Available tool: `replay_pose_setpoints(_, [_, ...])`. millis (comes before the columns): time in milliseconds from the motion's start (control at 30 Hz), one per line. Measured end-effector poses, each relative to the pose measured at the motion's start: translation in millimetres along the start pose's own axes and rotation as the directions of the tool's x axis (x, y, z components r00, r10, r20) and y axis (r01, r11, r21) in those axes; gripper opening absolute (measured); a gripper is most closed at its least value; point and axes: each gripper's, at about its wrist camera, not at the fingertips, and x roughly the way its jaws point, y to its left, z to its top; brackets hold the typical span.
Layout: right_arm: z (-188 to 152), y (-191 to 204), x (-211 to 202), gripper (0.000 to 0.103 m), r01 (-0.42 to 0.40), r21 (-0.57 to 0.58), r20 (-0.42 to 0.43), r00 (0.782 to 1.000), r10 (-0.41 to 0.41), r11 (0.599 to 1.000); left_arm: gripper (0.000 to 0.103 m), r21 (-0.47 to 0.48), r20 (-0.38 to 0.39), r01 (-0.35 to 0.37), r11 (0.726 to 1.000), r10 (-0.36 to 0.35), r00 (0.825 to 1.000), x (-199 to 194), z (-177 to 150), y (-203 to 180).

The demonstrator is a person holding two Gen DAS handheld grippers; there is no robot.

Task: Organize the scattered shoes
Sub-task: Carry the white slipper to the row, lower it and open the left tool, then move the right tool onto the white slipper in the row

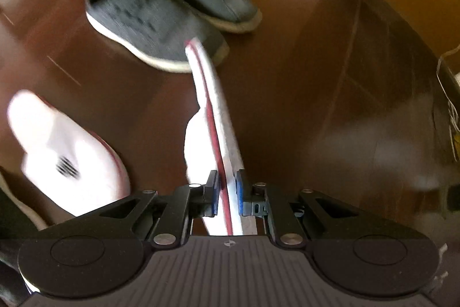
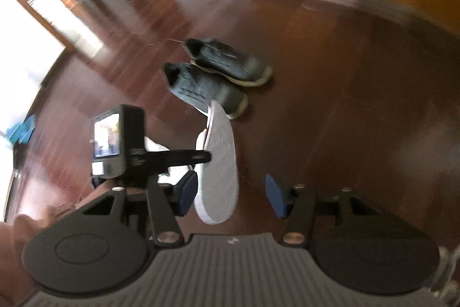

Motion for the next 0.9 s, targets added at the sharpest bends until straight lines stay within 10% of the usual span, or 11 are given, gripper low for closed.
replay_pose_setpoints(400, [-10, -29, 36, 0.056, 0.012, 0.034, 0.042, 0.999, -0.014, 0.999, 0.025, -0.164, 0.056, 0.262, 0.951, -0.257, 0.965, 41, -25, -21])
replay_pose_setpoints(500, [-5, -40, 34, 0.056, 0.020, 0.003, 0.039, 0.999, -0.020, 1.000, 0.045, -0.240, 0.039, 0.293, 0.925, -0.292, 0.955, 54, -32, -19])
replay_pose_setpoints(900, [6, -77, 69, 0.056, 0.085, 0.015, -0.008, 0.996, -0.085, 0.996, 0.078, -0.364, 0.048, 0.147, 0.920, -0.139, 0.989, 34, -41, 45])
